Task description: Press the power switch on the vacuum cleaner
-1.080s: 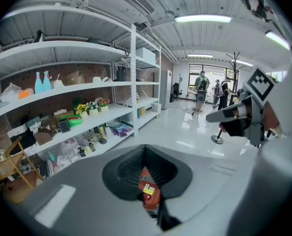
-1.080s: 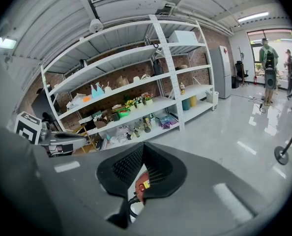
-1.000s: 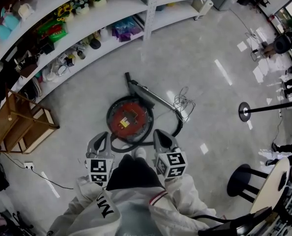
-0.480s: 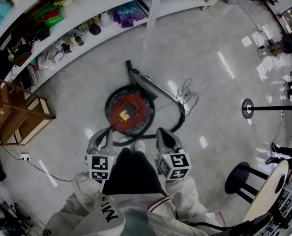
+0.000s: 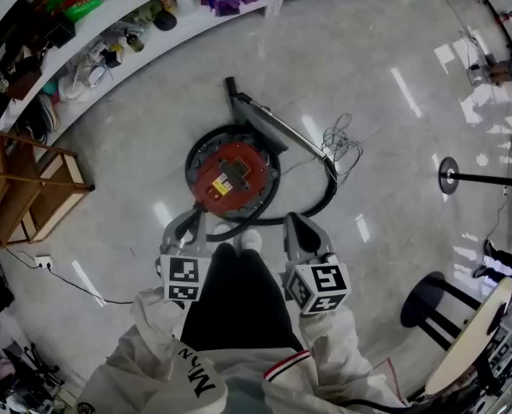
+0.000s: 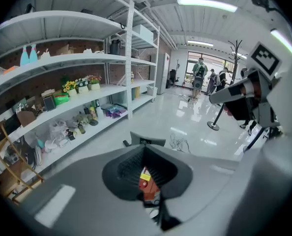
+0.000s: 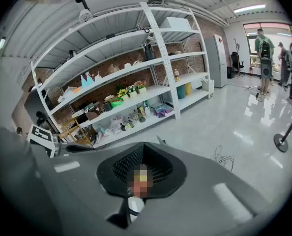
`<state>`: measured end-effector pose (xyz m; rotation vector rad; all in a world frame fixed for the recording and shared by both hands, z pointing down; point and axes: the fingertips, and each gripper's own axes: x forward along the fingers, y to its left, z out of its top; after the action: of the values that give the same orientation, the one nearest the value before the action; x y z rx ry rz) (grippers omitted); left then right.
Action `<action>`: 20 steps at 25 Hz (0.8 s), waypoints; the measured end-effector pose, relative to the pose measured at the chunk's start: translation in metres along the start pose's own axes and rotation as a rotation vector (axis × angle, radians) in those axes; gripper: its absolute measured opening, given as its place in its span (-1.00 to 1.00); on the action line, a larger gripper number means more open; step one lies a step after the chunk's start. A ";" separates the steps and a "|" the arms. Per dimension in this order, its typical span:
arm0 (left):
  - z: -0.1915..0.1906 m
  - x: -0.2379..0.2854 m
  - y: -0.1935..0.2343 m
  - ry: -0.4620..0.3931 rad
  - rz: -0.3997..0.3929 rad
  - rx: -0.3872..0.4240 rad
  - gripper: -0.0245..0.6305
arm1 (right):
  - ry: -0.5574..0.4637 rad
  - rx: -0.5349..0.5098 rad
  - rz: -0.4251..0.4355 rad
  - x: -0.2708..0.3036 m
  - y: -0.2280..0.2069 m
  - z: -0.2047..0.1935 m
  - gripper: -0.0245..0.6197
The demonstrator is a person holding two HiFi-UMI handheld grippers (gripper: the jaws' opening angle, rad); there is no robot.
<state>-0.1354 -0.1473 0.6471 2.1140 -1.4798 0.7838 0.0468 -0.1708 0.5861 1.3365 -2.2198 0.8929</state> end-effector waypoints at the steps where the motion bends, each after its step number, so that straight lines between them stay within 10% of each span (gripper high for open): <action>1: -0.004 0.005 0.000 0.006 -0.001 0.005 -0.93 | -0.001 0.000 -0.001 0.002 -0.001 0.000 -0.92; 20: -0.108 0.094 0.010 0.154 -0.018 0.092 -0.93 | 0.005 0.062 -0.035 0.018 -0.013 -0.039 -0.92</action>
<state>-0.1406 -0.1467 0.7906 2.0782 -1.3659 1.0015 0.0502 -0.1597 0.6291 1.3956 -2.1747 0.9580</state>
